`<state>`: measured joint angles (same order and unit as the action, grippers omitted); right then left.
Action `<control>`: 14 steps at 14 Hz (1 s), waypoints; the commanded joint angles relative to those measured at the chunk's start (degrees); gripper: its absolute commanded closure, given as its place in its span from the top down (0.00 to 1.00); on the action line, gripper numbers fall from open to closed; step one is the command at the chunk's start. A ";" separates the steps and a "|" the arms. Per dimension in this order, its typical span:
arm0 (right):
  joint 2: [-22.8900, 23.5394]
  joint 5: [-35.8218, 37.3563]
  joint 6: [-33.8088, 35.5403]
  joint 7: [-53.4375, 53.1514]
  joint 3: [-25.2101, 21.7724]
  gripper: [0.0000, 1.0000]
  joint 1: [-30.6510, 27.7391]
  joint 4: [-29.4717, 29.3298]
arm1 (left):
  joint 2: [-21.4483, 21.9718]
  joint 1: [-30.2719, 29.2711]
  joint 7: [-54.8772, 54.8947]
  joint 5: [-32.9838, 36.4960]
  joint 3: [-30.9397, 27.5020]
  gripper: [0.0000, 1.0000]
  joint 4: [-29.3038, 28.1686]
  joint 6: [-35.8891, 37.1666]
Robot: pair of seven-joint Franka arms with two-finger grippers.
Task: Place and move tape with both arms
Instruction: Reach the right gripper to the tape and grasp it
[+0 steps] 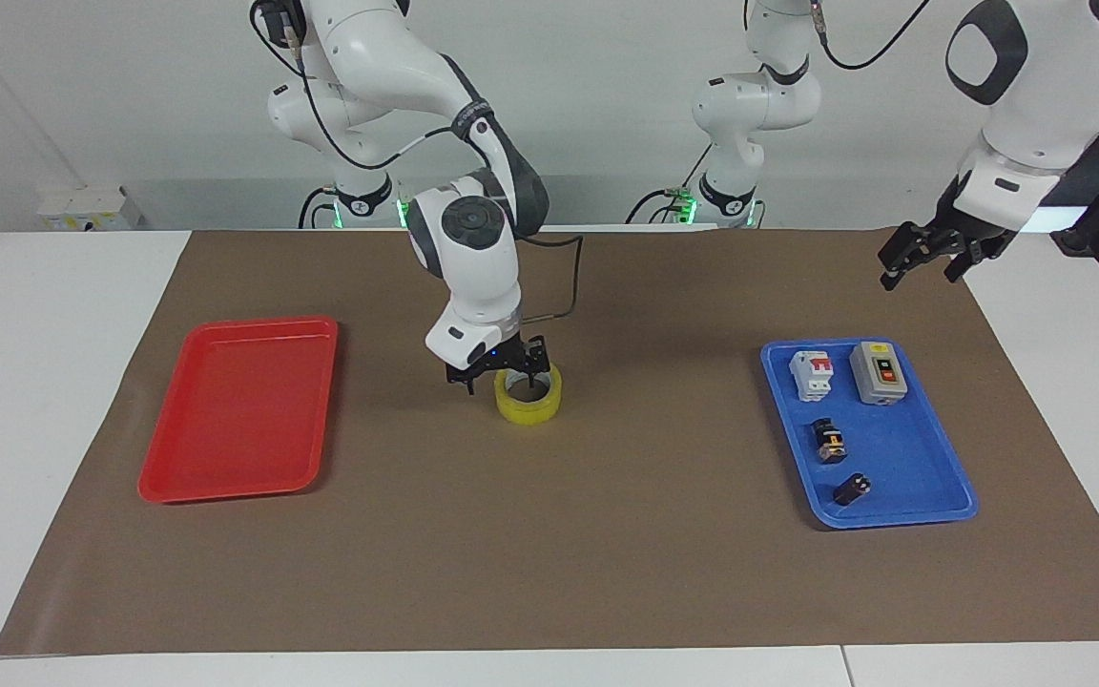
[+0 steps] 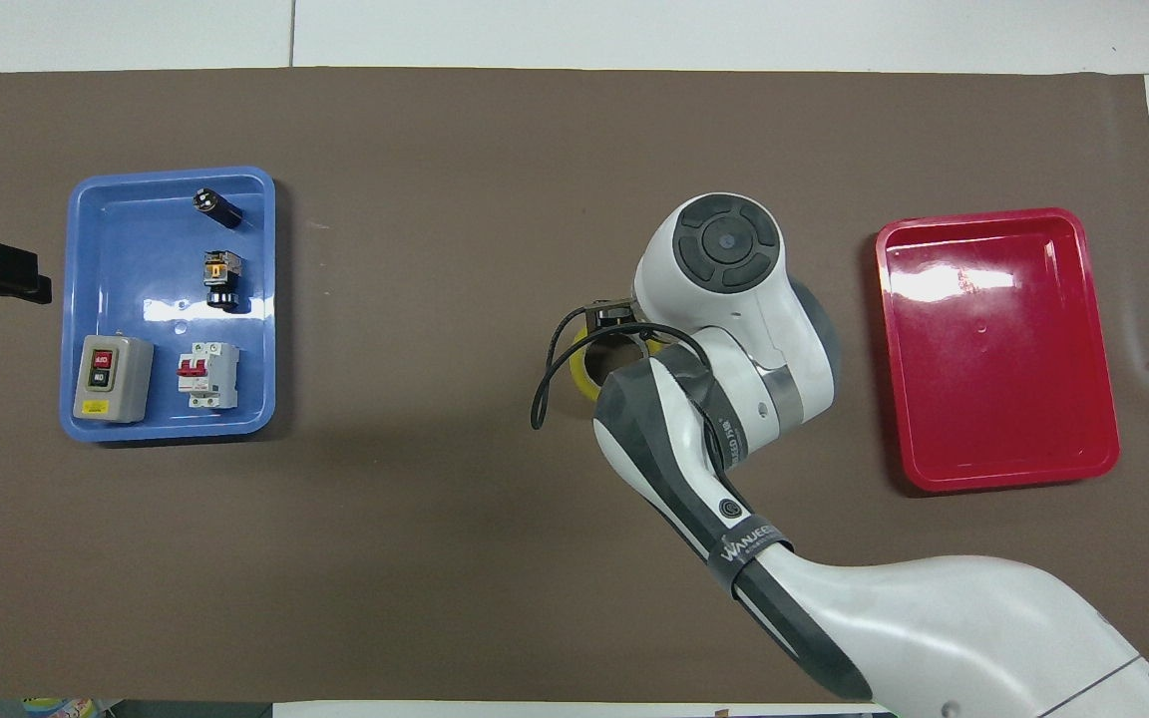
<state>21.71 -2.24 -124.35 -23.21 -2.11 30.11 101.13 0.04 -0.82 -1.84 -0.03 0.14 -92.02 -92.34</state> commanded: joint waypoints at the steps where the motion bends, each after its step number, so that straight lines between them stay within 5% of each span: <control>1: -1.05 -0.14 -2.04 -0.70 -0.35 1.00 0.04 3.98 | -1.98 -0.50 0.61 -1.12 0.47 1.00 2.13 2.78; 8: -2.72 -0.31 -4.32 -0.96 -0.27 0.74 0.30 9.61 | -0.92 0.38 0.70 -1.03 0.82 1.00 0.09 2.17; 10: -2.81 -0.31 -4.32 -1.05 -0.27 0.52 0.74 9.70 | -0.66 -0.41 0.43 -1.20 0.82 1.00 -0.61 1.82; 12: -2.72 -0.75 -4.24 -1.05 -0.18 0.14 0.74 9.61 | 0.22 0.20 0.17 -1.20 0.74 1.00 -0.61 1.56; 14: -2.72 -0.75 -3.36 -1.05 -0.18 0.00 0.92 8.74 | 0.22 0.29 0.34 -1.20 0.82 1.00 -0.52 -0.11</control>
<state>20.49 -2.31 -127.25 -23.29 -2.21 30.76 108.64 -0.95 -0.50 -1.84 -0.03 0.96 -91.76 -91.34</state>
